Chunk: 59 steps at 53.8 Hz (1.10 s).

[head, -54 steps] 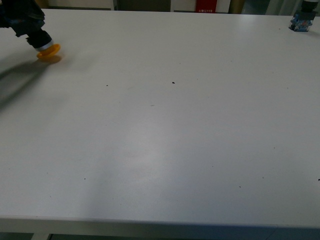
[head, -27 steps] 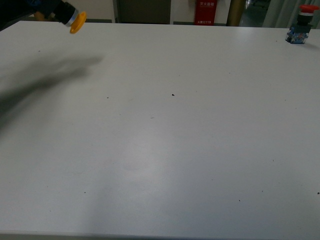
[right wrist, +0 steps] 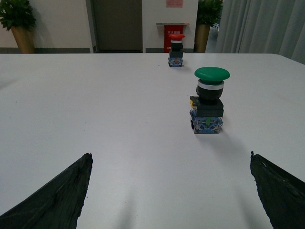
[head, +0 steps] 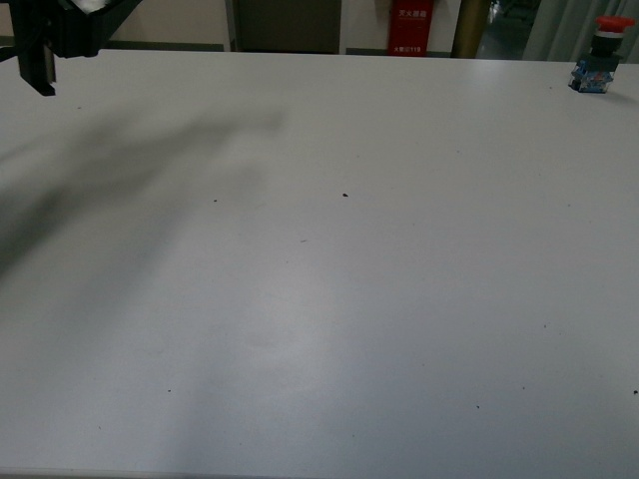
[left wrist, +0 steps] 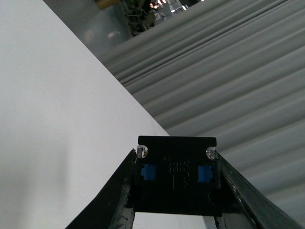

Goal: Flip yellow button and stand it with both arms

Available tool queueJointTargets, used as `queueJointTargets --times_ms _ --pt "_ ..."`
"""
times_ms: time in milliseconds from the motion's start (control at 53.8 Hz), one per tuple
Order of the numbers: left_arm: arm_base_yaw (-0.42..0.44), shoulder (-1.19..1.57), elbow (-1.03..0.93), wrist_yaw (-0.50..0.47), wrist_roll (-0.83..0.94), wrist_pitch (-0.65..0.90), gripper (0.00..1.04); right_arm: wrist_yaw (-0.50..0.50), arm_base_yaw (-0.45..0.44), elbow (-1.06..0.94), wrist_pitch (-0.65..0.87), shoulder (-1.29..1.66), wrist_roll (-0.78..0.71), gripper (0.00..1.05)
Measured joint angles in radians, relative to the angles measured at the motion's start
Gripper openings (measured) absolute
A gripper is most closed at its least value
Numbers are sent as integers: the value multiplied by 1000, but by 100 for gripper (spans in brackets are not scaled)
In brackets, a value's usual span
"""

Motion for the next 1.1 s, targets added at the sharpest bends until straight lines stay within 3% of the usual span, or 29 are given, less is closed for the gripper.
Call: queueJointTargets --times_ms 186,576,1097 --pt "-2 68 -3 127 -127 130 36 0 0 0 0 0 0 97" --pt "-45 150 11 334 -166 223 36 0 0 0 0 0 0 97" --pt "-68 230 113 329 -269 325 36 0 0 0 0 0 0 97"
